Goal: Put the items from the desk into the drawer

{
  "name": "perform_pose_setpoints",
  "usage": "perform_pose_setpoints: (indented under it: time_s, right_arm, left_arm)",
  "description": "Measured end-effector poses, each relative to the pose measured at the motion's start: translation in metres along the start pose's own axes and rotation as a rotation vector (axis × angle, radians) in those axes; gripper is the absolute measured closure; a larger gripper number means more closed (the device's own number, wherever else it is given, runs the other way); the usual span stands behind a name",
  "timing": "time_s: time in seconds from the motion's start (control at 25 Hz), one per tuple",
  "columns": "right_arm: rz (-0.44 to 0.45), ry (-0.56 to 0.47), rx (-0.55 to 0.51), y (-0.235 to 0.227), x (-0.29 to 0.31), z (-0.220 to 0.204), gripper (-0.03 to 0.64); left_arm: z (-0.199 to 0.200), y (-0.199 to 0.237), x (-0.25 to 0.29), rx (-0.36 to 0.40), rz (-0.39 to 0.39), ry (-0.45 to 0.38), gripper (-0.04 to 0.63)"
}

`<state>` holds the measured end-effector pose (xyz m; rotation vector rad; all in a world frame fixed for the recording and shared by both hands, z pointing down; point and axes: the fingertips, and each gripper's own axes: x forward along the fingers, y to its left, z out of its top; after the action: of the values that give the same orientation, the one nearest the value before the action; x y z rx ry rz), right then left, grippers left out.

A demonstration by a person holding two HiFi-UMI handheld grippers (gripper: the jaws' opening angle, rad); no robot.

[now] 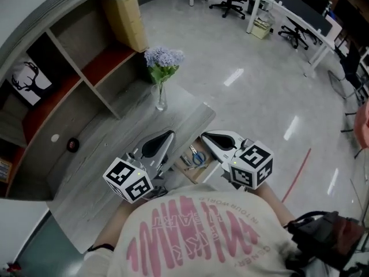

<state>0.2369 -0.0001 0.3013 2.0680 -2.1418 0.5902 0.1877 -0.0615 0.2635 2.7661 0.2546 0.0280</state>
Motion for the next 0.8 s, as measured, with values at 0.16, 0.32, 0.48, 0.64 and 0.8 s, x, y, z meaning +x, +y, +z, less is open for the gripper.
perform_pose_setpoints:
  time_s: [0.16,0.32,0.48,0.64,0.8]
  right_arm:
    - [0.085,0.012,-0.021,0.006,0.026,0.002,0.611]
    - [0.201,0.002,-0.038,0.035,0.053,0.019,0.611]
    - [0.311,0.045,-0.082,0.084,0.096,0.020,0.611]
    - [0.386,0.067,-0.099,0.142,0.144,0.023,0.611]
    - [0.450,0.088,-0.117,0.201,0.193,0.024,0.611]
  left_arm:
    - [-0.013,0.034,-0.060,0.038,0.242,0.019,0.575]
    - [-0.003,0.053,-0.131,0.024,0.428,-0.040,0.575]
    - [0.008,0.065,-0.198,0.022,0.554,-0.106,0.575]
    - [0.015,0.081,-0.263,0.013,0.622,-0.121,0.575]
    - [0.026,0.099,-0.330,0.010,0.683,-0.130,0.575]
